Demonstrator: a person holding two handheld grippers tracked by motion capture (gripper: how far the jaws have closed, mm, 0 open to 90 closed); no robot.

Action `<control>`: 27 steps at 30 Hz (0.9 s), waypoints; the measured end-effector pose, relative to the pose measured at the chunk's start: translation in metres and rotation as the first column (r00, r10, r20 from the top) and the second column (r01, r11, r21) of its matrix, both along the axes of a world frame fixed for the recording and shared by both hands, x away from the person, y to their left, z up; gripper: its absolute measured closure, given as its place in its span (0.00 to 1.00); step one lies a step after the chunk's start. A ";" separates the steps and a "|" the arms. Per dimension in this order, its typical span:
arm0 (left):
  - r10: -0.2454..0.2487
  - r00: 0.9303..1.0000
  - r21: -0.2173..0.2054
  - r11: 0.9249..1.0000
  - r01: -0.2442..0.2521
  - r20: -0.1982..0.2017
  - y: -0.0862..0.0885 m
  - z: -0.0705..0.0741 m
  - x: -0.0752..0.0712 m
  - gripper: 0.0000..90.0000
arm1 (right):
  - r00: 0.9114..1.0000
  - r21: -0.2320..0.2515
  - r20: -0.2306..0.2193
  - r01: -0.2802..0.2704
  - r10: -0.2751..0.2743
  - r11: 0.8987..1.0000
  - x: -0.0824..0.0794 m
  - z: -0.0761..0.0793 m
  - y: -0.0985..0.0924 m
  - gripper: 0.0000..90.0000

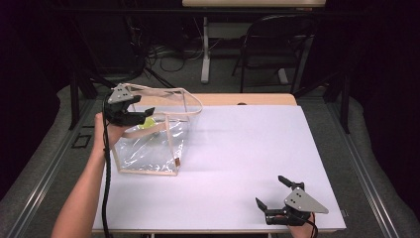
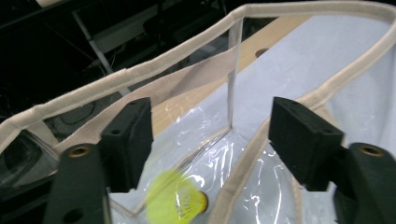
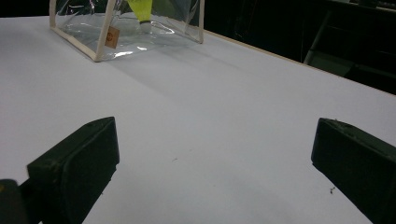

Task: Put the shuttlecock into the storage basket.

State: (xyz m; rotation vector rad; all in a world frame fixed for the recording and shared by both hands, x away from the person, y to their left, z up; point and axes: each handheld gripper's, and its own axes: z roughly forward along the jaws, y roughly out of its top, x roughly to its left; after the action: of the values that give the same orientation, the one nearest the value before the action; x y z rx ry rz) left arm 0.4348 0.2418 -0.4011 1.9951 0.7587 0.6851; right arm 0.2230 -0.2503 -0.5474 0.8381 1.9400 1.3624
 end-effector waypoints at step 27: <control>0.006 0.997 -0.084 0.996 0.000 0.073 -0.005 -0.007 -0.049 0.00 | 1.000 0.006 -0.009 -0.006 0.006 1.000 0.000 -0.001 -0.001 0.00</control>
State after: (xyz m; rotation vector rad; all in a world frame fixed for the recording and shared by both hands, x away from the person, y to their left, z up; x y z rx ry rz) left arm 0.3854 0.2368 -0.4079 1.8834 0.7356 0.7128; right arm 0.2234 -0.2513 -0.5488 0.8435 1.9474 1.3707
